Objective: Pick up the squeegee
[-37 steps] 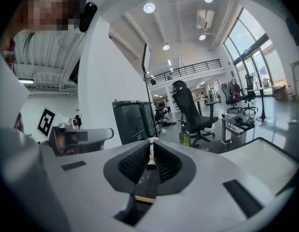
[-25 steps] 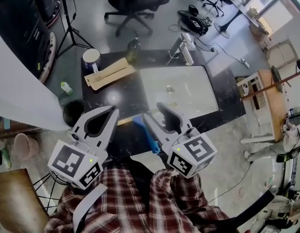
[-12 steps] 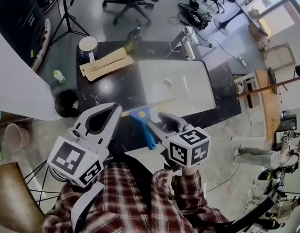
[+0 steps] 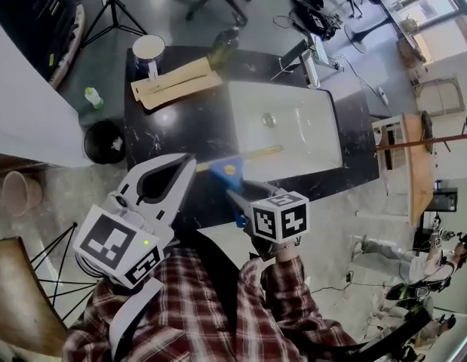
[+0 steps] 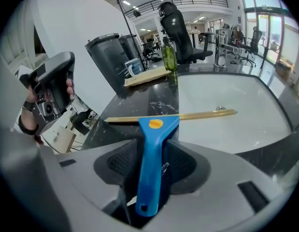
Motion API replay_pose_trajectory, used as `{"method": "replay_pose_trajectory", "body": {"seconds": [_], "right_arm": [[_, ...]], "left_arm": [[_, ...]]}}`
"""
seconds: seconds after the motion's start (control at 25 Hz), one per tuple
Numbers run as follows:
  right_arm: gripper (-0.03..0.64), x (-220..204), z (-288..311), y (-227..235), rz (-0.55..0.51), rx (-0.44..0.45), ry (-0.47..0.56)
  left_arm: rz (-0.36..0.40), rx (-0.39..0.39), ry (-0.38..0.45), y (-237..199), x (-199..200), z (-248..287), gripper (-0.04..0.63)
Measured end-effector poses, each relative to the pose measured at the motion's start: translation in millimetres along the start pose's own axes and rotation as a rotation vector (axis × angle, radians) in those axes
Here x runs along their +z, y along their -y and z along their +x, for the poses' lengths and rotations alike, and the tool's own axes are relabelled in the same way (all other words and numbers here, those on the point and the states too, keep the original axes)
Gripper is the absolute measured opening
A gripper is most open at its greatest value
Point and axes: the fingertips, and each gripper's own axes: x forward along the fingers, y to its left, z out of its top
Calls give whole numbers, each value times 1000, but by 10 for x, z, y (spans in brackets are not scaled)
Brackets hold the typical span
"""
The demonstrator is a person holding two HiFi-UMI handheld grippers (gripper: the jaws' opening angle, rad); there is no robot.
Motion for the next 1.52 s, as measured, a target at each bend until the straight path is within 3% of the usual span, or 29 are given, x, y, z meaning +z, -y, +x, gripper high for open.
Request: {"method": "replay_pose_trajectory", "body": {"seconds": [0.4, 0.56, 1.12, 1.52], "right_arm": [[186, -98, 262, 52, -86, -92, -98], [153, -99, 263, 74, -100, -105, -101], [138, -52, 191, 13, -67, -73, -15], [138, 524, -187, -139, -74, -39, 202]], "left_arm": [[-13, 8, -17, -57, -69, -28, 9], [-12, 16, -18, -81, -61, -49, 9], [15, 65, -2, -119, 70, -198, 9], [76, 100, 29, -63, 325, -370, 9]]}}
